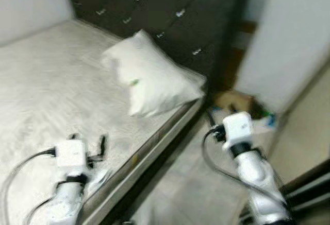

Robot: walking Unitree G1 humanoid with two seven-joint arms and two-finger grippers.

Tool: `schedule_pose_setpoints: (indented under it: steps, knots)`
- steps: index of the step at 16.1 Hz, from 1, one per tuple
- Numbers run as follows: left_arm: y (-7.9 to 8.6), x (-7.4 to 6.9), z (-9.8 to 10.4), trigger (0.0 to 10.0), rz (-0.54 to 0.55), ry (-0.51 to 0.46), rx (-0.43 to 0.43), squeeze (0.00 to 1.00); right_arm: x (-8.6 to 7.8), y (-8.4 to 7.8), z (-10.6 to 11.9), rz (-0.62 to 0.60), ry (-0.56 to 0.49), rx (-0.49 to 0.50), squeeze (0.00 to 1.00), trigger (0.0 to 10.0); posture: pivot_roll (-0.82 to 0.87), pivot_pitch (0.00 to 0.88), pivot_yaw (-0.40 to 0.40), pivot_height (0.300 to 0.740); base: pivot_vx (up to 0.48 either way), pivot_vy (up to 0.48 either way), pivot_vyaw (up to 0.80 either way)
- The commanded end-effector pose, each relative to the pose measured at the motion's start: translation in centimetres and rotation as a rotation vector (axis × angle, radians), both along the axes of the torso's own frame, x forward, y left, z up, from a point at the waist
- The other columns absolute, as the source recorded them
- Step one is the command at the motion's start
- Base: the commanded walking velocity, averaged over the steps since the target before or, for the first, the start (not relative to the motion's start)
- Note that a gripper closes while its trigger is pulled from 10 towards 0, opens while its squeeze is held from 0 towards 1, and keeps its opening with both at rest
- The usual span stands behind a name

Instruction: Clean up the room

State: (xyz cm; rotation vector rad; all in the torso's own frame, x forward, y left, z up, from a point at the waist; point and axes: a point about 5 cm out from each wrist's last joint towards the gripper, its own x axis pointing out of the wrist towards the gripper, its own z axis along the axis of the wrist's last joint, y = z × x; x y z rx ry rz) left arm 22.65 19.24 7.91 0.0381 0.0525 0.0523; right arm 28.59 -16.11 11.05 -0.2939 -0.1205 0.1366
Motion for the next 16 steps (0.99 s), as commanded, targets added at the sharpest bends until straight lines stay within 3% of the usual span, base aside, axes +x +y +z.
schedule_pose_setpoints:
  steps: [1, 16]
  knots:
    - [0.53, -0.02, 0.13, 10.0, 0.014, -0.004, 0.020, 0.00, 0.16, 0.21, 0.32, 0.001, -0.009, 0.012, 0.00, 10.0, 0.01, 0.095, -0.075, 0.740, 0.000, 0.000, 0.80]
    - [0.40, -0.19, -0.02, 10.0, 0.003, 0.010, 0.038, 0.00, 0.02, 0.64, 0.24, 0.030, 0.000, 0.031, 0.00, 10.0, 0.01, 0.122, -0.063, 0.740, 0.000, 0.000, 0.80]
